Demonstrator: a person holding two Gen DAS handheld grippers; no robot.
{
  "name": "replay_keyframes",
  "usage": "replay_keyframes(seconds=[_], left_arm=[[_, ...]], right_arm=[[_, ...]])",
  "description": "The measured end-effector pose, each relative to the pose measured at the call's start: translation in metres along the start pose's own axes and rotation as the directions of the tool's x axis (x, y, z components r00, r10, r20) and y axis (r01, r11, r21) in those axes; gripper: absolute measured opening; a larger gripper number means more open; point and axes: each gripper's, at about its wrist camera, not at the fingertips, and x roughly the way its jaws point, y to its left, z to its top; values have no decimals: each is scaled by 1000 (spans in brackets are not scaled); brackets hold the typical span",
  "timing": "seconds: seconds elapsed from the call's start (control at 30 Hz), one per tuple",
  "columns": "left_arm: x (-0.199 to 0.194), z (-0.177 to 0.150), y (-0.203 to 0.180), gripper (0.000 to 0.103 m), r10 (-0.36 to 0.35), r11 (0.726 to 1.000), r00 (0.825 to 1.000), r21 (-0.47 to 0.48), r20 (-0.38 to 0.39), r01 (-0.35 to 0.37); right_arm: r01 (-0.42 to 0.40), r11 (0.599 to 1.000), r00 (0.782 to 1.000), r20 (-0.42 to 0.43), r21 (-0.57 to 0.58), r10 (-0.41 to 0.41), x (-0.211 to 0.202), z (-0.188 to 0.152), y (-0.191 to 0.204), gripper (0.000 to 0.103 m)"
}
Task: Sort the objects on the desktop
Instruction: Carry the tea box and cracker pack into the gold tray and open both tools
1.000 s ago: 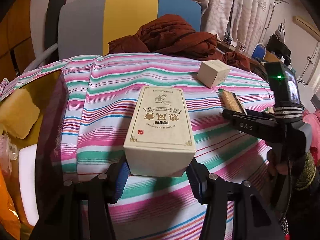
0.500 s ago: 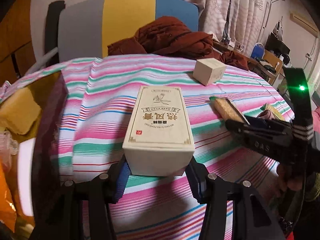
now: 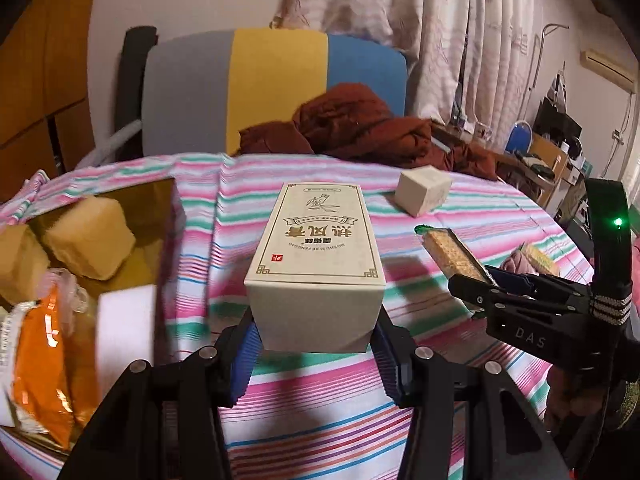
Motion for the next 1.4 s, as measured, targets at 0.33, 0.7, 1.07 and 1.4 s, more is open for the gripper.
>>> replay_keyframes(seconds=[0.33,0.7,1.07,1.4], left_arm=[[-24,4,24,52,68,996,997,-54,32,-66],[-56,17,96,53,232,962,971,-163,56,-220],[-59,17,170,53,363,905,932,-244,13,-349],[-52,16,193,53,429,869,903,-265,-22,-419]], right_arm=[[-76,995,996,47,-61,79,-11,14,42,48],[-234,960,965,86,-155,249,-17,45,116,48],[-417,883,902,22,-215,431,8,73,213,48],[-406,883,912,-43,-237,408,40,69,247,48]])
